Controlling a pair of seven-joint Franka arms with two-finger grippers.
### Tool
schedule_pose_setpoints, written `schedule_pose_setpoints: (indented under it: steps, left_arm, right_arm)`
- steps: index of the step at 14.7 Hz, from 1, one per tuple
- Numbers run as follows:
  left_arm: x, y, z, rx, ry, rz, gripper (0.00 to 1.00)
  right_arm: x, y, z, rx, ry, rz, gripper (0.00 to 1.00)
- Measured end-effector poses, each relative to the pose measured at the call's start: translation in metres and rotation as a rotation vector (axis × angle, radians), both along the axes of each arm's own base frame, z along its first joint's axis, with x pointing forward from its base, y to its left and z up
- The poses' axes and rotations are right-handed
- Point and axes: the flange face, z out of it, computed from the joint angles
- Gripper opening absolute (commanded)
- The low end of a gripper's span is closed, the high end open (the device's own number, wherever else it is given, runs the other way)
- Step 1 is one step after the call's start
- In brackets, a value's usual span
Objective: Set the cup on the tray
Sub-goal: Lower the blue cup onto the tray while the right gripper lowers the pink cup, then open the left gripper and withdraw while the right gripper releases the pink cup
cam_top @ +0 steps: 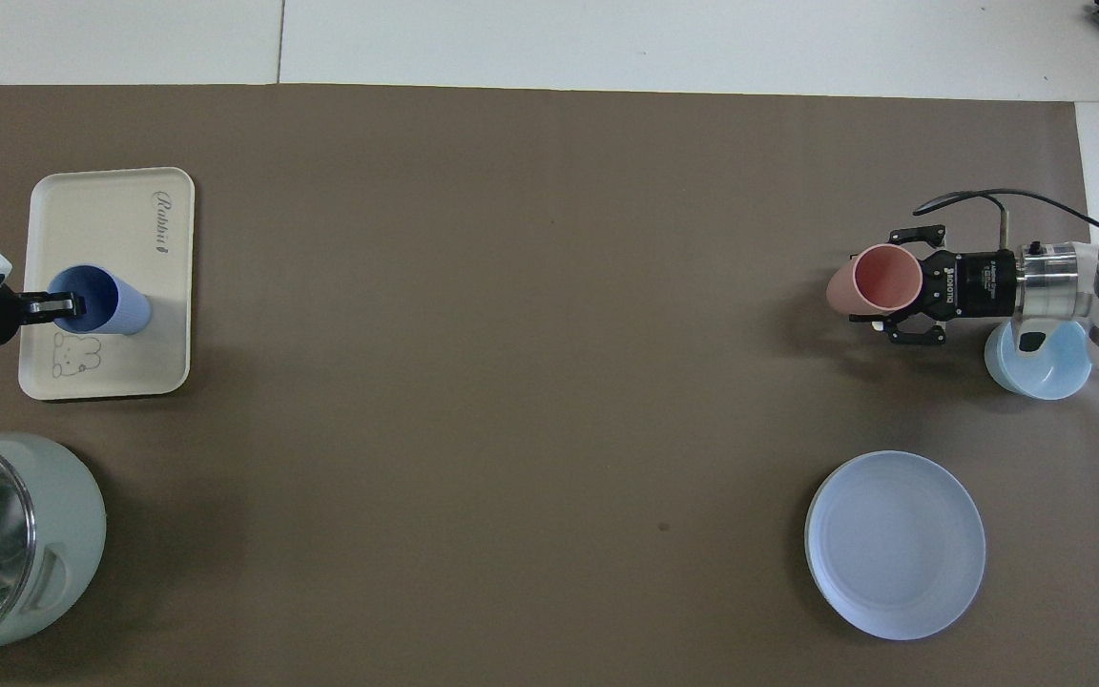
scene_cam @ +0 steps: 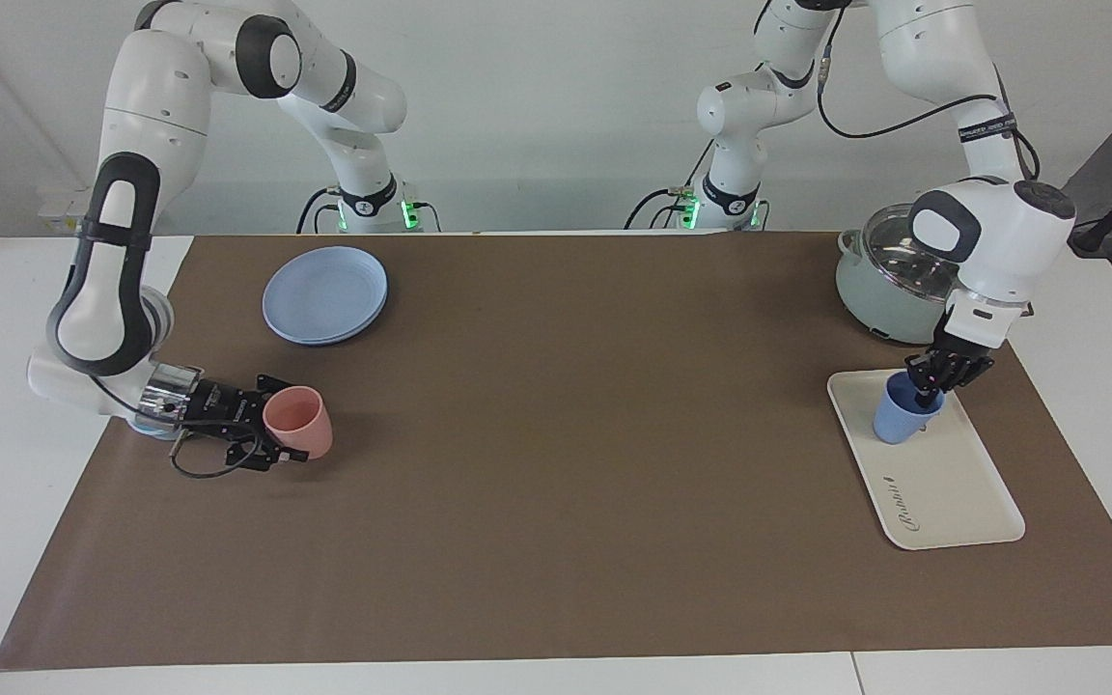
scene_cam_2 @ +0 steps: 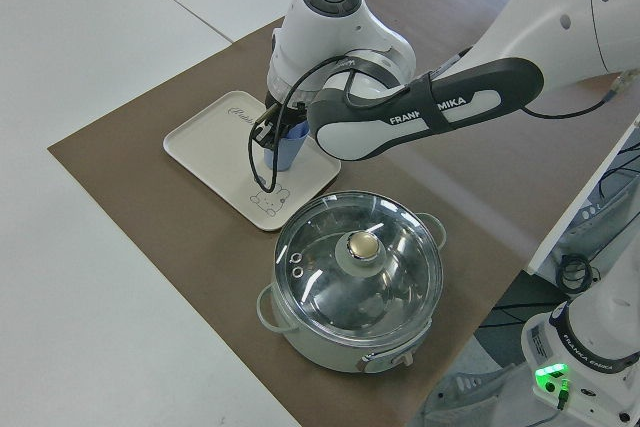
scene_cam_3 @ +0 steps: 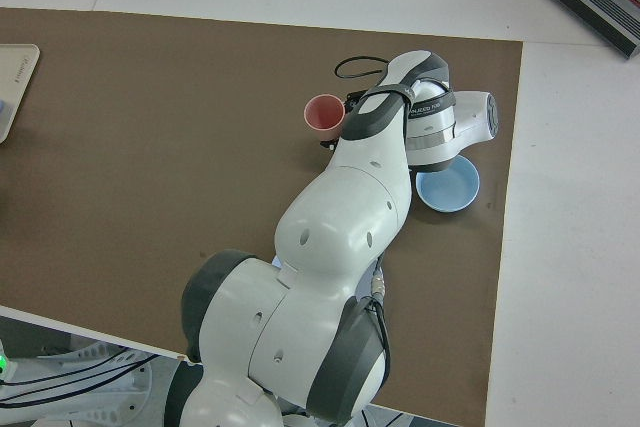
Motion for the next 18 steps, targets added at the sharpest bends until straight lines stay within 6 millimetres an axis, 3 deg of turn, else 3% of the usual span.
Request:
schedule_pose_setpoints:
  steps: [2, 4, 5, 6, 9, 14, 18]
  left_arm:
    - [0.008, -0.003, 0.025, -0.013, 0.042, -0.022, 1.00]
    - [0.015, -0.004, 0.066, 0.010, 0.096, -0.062, 1.00]
    - [0.016, -0.005, 0.089, 0.030, 0.111, -0.077, 1.00]
    - [0.015, -0.007, 0.109, 0.042, 0.114, -0.088, 1.00]
    - [0.002, -0.030, 0.154, 0.063, 0.115, -0.129, 1.00]
    - [-0.023, -0.116, 0.192, 0.115, 0.176, -0.261, 1.00]
    - [-0.042, -0.159, 0.241, 0.112, 0.234, -0.275, 1.00]
  right_arm:
    - [-0.002, -0.005, -0.008, 0.001, 0.005, -0.006, 0.00]
    - [-0.003, -0.008, -0.016, -0.008, 0.014, -0.020, 0.04]
    - [-0.005, -0.007, -0.020, -0.008, 0.020, -0.022, 0.50]
    - [-0.007, -0.007, -0.024, -0.007, 0.019, -0.017, 0.86]
    - [-0.010, -0.006, -0.028, -0.012, -0.048, 0.025, 0.97]
    - [-0.012, -0.009, -0.033, -0.032, -0.065, 0.023, 0.98]
    - [-0.011, -0.015, -0.033, -0.074, -0.071, 0.015, 0.98]
